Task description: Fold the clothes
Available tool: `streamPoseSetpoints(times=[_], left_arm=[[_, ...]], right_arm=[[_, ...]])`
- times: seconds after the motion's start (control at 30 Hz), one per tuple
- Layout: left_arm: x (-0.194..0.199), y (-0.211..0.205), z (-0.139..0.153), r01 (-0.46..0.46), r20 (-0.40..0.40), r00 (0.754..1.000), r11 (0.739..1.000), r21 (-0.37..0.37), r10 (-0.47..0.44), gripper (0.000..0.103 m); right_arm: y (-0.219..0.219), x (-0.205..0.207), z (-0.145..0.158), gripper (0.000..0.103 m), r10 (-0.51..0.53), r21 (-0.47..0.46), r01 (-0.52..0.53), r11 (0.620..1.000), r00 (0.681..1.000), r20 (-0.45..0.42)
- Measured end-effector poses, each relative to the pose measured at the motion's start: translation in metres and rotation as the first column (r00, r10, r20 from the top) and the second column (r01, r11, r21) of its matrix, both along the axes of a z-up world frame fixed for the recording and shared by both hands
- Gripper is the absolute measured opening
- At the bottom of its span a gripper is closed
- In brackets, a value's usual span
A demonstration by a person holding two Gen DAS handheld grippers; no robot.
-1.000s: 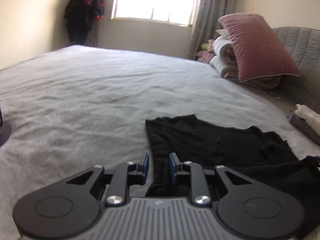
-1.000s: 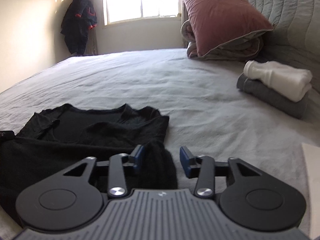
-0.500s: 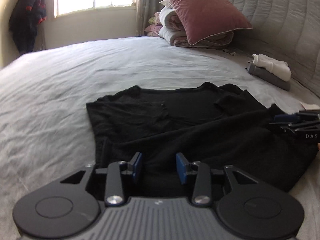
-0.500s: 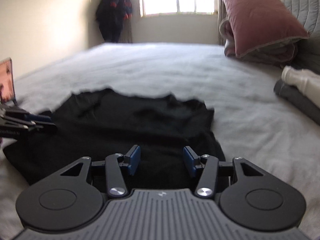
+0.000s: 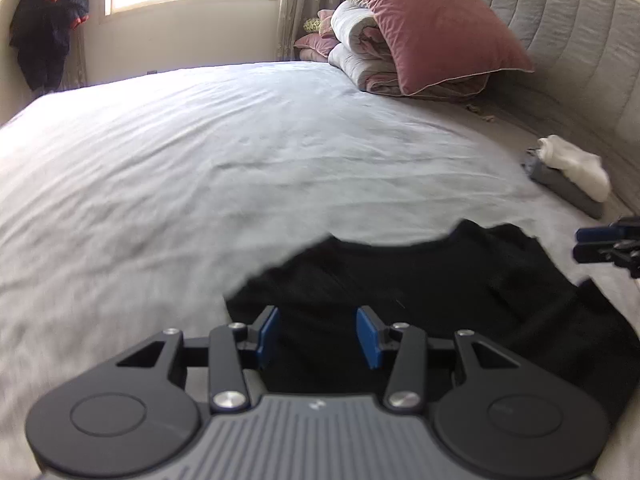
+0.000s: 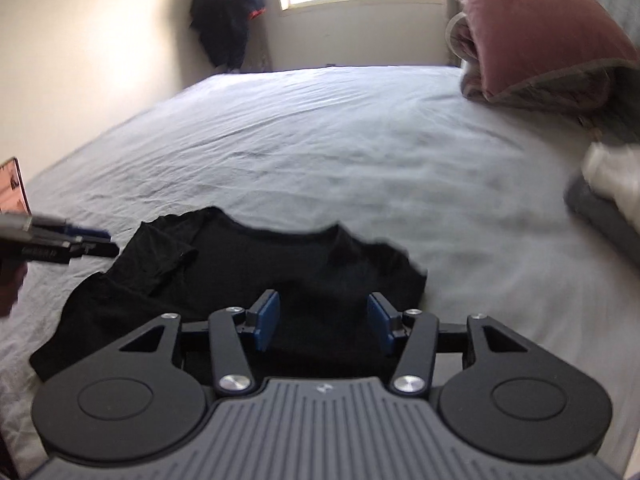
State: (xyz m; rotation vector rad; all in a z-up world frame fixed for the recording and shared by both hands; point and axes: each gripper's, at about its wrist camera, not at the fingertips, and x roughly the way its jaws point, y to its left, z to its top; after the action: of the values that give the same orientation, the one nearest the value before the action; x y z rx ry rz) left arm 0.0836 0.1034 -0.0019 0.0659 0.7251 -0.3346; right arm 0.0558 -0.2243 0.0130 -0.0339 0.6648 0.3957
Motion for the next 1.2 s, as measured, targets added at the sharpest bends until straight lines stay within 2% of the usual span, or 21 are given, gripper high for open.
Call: streamPoseSetpoints(times=[0.17,0.33,0.47,0.57,0.63,0.67,0.7,0.73,0.9,1.2], left_arm=[[0.043,-0.001,-0.007,0.010,-0.014,1.000,0.999,0.034,-0.009,0.044],[0.071,-0.012,-0.022,0.064,-0.045,0.997,0.993,0.101,-0.060,0.044],[0.087,-0.014,-0.036,0.097,-0.085,0.992,0.992,0.086,-0.089,0.042],[0.090,-0.013,-0.039,0.110,-0.086,0.991,0.993,0.053,-0.105,0.030],[0.091,-0.013,-0.040,0.106,-0.087,0.991,0.994,0.027,-0.104,0.013],[0.091,-0.013,-0.040,0.105,-0.087,0.991,0.994,0.017,-0.103,0.007],[0.091,-0.013,-0.040,0.101,-0.085,0.991,0.995,0.011,-0.100,0.002],[0.090,-0.014,-0.040,0.095,-0.078,0.993,0.995,0.010,-0.094,0.002],[0.077,-0.016,-0.028,0.077,-0.026,0.997,0.997,0.001,-0.077,0.001],[0.014,-0.007,0.035,0.115,0.120,0.987,0.991,-0.068,-0.106,0.001]], right_arm=[[0.003,0.045,0.000,0.053,0.025,-0.060,-0.027,0.998,0.999,-0.036],[0.008,0.080,-0.012,0.053,0.063,-0.104,-0.071,0.992,0.995,-0.075],[0.014,0.100,-0.028,0.053,0.087,-0.149,-0.104,0.983,0.989,-0.118],[0.018,0.113,-0.043,0.053,0.075,-0.180,-0.102,0.978,0.986,-0.151],[0.022,0.115,-0.051,0.052,0.067,-0.186,-0.096,0.978,0.985,-0.158],[0.024,0.114,-0.053,0.042,0.070,-0.179,-0.096,0.979,0.986,-0.150],[0.026,0.113,-0.055,0.020,0.072,-0.173,-0.096,0.980,0.987,-0.142],[0.027,0.112,-0.055,0.010,0.082,-0.150,-0.105,0.983,0.985,-0.149],[0.037,0.103,-0.046,0.005,0.074,-0.190,-0.093,0.977,0.992,-0.107],[0.025,0.056,0.006,0.005,0.063,-0.144,-0.057,0.988,0.997,0.039]])
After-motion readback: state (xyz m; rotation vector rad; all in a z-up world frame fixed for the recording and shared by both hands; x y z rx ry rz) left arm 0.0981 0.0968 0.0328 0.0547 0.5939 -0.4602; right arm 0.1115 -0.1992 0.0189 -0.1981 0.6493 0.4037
